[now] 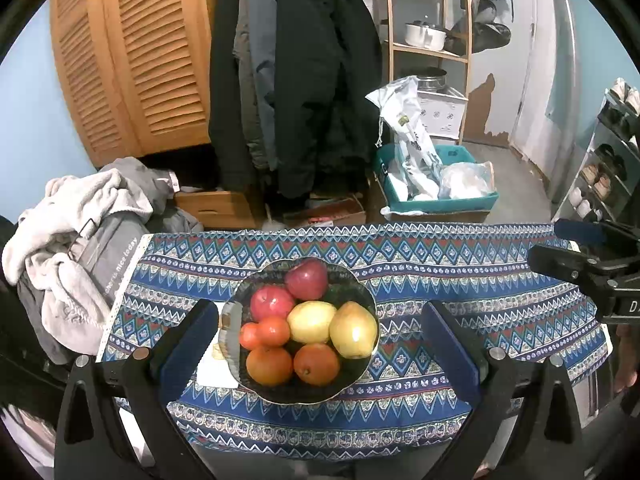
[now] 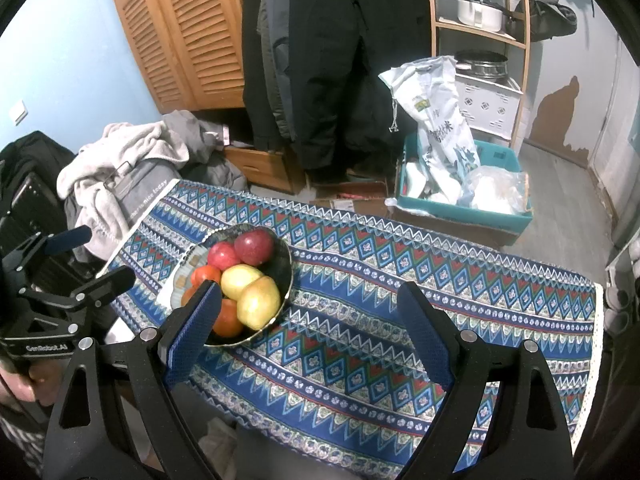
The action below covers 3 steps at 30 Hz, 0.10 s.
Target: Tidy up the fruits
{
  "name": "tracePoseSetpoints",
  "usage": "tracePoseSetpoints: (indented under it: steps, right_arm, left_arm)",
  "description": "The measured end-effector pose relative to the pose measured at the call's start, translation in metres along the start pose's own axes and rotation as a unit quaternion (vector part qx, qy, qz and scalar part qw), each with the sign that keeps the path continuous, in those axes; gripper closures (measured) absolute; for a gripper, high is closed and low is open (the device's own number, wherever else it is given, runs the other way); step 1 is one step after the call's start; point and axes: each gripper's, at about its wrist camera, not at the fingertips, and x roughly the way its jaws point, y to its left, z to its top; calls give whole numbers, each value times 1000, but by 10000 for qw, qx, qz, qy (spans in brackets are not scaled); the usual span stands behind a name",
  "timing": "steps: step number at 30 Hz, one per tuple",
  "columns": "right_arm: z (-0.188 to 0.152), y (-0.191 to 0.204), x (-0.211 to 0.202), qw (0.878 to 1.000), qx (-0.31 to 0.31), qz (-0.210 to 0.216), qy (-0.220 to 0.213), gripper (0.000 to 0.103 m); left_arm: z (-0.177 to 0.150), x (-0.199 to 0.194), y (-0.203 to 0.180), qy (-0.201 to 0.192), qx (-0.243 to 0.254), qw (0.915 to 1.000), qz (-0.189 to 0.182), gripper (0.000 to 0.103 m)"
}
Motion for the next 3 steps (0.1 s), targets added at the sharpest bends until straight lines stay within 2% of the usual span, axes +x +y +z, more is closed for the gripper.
tracePoseSetpoints:
  steps: [3]
  right_arm:
    - [0, 0, 0, 10000, 1, -7, 0, 15]
  left_arm:
    - [0, 0, 1, 14, -14, 10000, -20, 1]
